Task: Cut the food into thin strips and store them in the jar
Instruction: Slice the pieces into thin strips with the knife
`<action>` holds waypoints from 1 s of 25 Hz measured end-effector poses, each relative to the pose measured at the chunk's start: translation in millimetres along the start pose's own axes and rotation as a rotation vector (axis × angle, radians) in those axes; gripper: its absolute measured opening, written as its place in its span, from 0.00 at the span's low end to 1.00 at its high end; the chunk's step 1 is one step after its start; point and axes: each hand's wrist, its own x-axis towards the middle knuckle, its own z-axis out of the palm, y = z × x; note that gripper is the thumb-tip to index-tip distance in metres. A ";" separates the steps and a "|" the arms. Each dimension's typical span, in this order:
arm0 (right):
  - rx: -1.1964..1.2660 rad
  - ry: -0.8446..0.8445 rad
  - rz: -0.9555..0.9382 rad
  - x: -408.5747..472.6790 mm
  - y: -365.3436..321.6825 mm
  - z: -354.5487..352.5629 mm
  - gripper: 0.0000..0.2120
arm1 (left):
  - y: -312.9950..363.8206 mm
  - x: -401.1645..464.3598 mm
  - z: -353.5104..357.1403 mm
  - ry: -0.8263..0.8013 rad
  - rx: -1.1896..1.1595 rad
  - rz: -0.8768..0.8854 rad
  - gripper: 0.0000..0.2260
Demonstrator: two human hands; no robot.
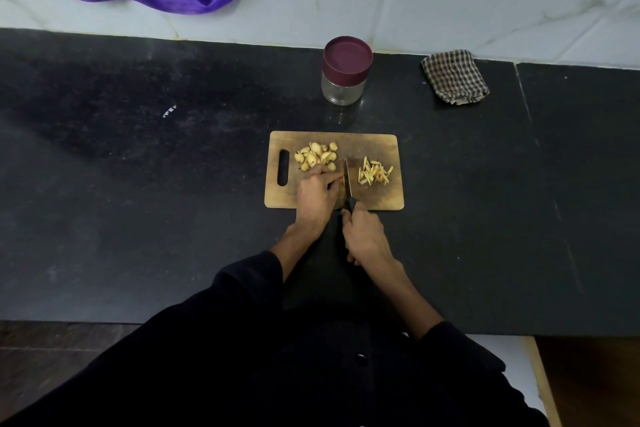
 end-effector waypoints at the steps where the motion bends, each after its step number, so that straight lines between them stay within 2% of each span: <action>1: -0.005 0.005 -0.002 1.0 -0.1 0.6 0.11 | 0.4 -0.2 0.0 0.000 0.001 0.001 0.10; 9: 0.004 -0.043 0.123 6.2 -12.4 0.0 0.11 | 6.5 -3.3 -3.1 -0.102 0.158 0.069 0.11; 14: -0.017 -0.048 0.107 2.9 -11.9 -1.5 0.11 | 12.3 -5.1 -3.1 -0.141 0.271 0.067 0.12; 18: -0.106 -0.027 0.060 -12.5 6.0 8.6 0.13 | 11.3 -4.3 -4.1 -0.109 0.220 0.065 0.12; 25: -0.028 0.062 0.070 -5.0 11.1 5.5 0.15 | 7.6 -0.9 -10.7 -0.083 0.049 0.035 0.13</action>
